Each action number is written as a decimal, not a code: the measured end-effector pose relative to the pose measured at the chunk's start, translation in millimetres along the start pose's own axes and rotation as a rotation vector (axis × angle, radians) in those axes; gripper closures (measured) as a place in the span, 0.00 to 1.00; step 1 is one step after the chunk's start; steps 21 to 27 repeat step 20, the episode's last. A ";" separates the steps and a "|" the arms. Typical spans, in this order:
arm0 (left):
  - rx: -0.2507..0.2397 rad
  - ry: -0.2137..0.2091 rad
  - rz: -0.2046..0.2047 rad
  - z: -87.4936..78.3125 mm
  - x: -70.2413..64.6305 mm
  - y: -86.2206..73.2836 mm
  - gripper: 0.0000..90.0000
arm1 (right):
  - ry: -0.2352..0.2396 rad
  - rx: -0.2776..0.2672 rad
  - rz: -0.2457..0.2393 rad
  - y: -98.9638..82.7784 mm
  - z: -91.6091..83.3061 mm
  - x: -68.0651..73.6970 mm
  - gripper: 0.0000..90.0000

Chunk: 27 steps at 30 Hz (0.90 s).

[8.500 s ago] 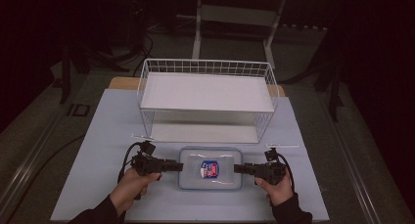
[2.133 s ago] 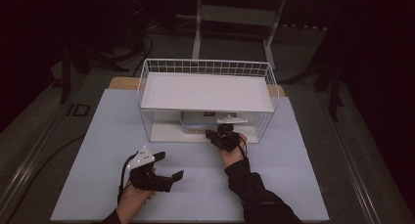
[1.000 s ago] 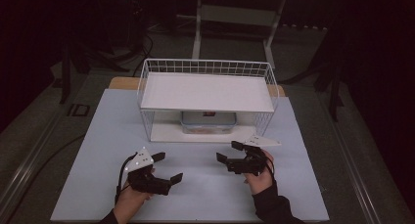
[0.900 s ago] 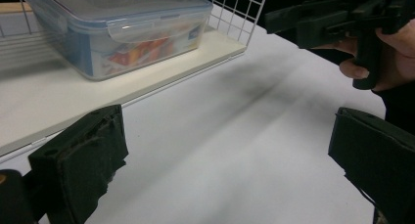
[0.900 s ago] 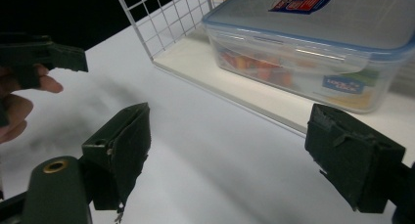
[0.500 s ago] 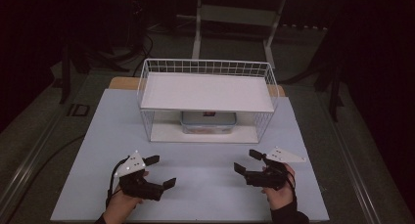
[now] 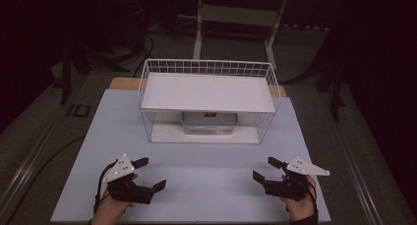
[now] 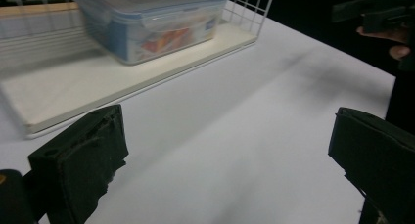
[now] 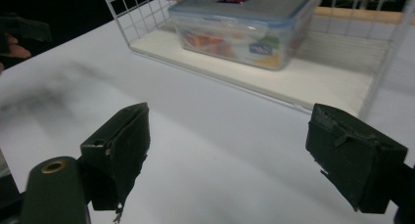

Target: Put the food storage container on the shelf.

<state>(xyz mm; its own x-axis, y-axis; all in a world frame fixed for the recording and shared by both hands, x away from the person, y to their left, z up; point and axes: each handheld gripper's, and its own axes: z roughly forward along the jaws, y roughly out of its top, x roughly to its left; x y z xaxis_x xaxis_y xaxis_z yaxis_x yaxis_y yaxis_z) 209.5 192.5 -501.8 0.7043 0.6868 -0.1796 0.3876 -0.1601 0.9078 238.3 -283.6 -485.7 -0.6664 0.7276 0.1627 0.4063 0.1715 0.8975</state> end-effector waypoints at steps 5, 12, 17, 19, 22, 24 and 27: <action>0.005 0.021 -0.014 -7.3 5.1 -4.5 0.01 | 0.009 0.020 0.020 -10.1 -6.9 -7.3 0.18; 0.000 0.067 -0.009 -8.8 10.3 -5.6 0.01 | 0.021 0.039 0.032 -16.0 -8.4 -14.6 0.18; 0.000 0.088 -0.030 -8.1 15.3 -6.5 0.01 | 0.016 0.047 0.052 -18.4 -6.5 -18.2 0.18; 0.001 0.089 -0.037 -7.6 15.7 -6.8 0.01 | 0.018 0.053 0.058 -19.0 -5.3 -18.8 0.18; 0.003 0.088 -0.038 -7.2 15.5 -6.8 0.01 | 0.016 0.057 0.059 -19.2 -4.8 -18.8 0.18; 0.003 0.088 -0.038 -7.2 15.5 -6.8 0.01 | 0.016 0.057 0.059 -19.2 -4.8 -18.8 0.18; 0.003 0.088 -0.038 -7.2 15.5 -6.8 0.01 | 0.016 0.057 0.059 -19.2 -4.8 -18.8 0.18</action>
